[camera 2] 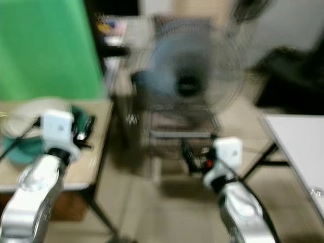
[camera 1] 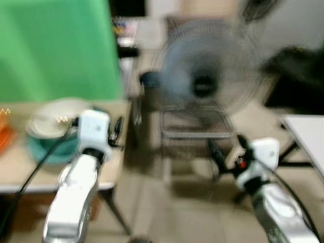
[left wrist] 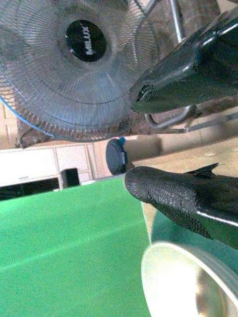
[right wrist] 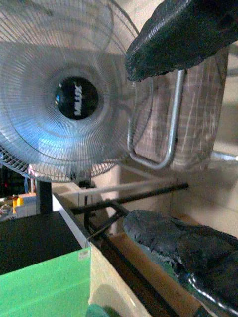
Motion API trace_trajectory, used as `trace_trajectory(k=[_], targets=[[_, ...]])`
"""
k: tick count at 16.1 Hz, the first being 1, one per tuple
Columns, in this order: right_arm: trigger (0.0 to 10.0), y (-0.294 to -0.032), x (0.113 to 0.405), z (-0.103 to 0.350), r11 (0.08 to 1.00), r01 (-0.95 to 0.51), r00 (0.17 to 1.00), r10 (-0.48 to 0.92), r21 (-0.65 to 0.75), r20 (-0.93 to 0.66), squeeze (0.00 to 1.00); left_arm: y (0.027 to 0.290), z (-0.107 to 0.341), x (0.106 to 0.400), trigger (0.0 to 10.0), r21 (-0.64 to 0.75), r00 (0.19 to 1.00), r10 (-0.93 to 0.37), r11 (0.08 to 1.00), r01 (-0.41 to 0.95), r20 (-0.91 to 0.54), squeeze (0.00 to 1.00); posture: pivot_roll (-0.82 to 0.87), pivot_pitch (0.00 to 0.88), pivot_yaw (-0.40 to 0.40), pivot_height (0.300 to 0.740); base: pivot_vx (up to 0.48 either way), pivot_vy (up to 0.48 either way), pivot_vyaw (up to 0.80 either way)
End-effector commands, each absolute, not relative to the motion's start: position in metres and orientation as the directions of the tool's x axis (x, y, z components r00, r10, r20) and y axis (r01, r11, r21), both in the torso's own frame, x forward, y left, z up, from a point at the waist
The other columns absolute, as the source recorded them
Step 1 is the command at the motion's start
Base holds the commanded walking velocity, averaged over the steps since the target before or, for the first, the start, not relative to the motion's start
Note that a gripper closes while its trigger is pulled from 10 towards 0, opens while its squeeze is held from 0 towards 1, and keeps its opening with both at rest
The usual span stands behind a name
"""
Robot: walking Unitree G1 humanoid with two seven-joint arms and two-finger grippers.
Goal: Setting the table
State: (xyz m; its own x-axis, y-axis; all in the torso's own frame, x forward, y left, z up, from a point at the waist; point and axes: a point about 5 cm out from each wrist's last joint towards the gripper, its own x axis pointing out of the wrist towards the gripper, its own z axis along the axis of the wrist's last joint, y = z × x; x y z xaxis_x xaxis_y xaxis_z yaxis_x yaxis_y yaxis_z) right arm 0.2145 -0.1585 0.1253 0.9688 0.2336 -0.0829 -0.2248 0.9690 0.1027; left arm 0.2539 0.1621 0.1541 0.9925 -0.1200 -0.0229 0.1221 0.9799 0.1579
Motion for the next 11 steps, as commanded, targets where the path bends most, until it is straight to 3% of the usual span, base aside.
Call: trace_trajectory(k=[1, 11], targets=[[10.0, -0.157, 0.215, 0.125, 0.965, -0.227, 0.967, 0.239, 0.134, -0.083, 0.0, 0.165, 0.157, 0.259, 10.0, 0.172, 0.993, -0.113, 0.978, 0.115, -0.018, 0.0, 0.08, 0.0, -0.011, 0.74, 0.0, 0.405, 0.0], [10.0, -0.152, 0.22, 0.127, 0.958, -0.232, 0.966, 0.247, 0.171, -0.073, 0.0, 0.176, 0.164, 0.265, 10.0, 0.212, 0.994, -0.106, 0.971, 0.107, -0.016, 0.0, 0.09, 0.0, -0.004, 0.74, 0.0, 0.409, 0.0]])
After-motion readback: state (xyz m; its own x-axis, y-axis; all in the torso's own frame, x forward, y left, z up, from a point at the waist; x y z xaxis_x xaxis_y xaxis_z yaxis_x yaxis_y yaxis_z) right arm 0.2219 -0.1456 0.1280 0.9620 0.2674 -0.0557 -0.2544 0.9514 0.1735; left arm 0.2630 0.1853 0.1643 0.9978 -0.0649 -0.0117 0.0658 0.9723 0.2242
